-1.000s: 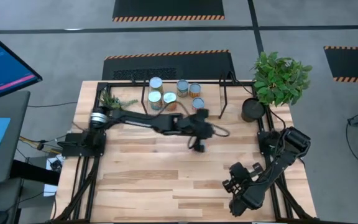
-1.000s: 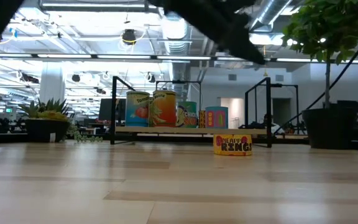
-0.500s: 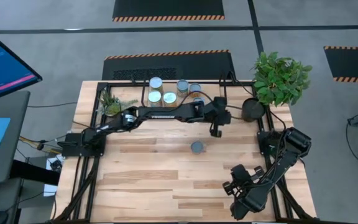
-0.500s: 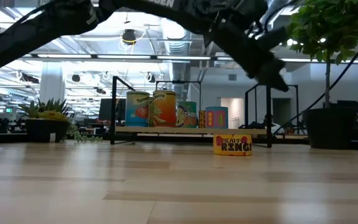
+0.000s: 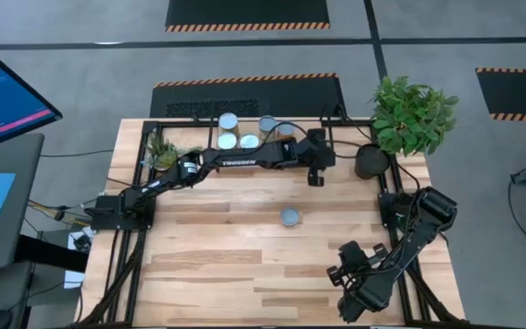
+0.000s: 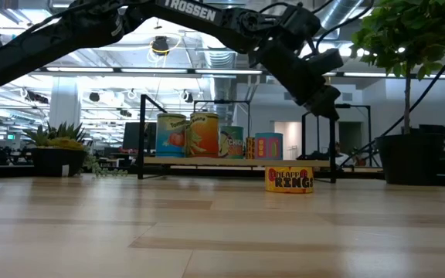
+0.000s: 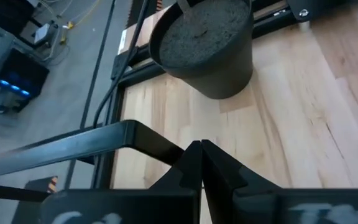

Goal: Pick and place cans onto a shelf
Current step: Put the canned pineapple on the shelf

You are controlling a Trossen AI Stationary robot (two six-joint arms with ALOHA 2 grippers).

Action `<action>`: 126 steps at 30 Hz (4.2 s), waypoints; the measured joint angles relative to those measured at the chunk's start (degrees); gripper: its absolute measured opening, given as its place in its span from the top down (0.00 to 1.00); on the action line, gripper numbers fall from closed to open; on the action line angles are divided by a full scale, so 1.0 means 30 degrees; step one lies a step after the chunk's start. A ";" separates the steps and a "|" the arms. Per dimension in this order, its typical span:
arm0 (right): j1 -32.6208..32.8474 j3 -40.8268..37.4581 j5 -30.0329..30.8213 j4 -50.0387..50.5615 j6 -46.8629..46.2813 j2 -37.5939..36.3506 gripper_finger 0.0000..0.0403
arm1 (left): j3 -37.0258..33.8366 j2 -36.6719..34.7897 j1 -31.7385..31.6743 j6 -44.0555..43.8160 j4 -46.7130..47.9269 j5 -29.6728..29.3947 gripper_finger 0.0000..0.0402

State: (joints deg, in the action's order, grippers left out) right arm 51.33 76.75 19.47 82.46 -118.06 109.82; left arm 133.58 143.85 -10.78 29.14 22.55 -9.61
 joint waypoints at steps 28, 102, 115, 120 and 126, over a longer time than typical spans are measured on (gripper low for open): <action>0.1870 0.0000 -0.1023 -0.0101 -0.0311 0.0000 0.97 | -0.2254 -0.3541 0.4366 -0.3960 1.6329 0.3923 0.64; 0.1872 -0.0007 -0.1456 0.0053 -0.1499 0.0000 0.97 | 0.0423 -0.2902 -0.0860 -0.0735 0.6681 0.0242 1.00; 0.1858 -0.0015 -0.1458 0.0297 -0.1501 0.0000 0.97 | 0.0415 -0.1941 -0.0934 -0.0937 0.6617 0.0969 1.00; 0.1858 -0.0015 -0.1460 0.0288 -0.1501 0.0000 0.96 | 0.0396 -0.1583 -0.0941 -0.0952 0.6663 0.1117 1.00; 0.1865 -0.0015 -0.1460 0.0347 -0.1497 0.0007 0.97 | 0.0307 -0.1239 -0.0912 -0.1258 0.6036 0.1786 1.00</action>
State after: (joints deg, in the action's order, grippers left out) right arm 56.93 76.71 15.09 83.50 -122.55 109.84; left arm 134.50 140.14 -13.52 25.37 40.66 -4.25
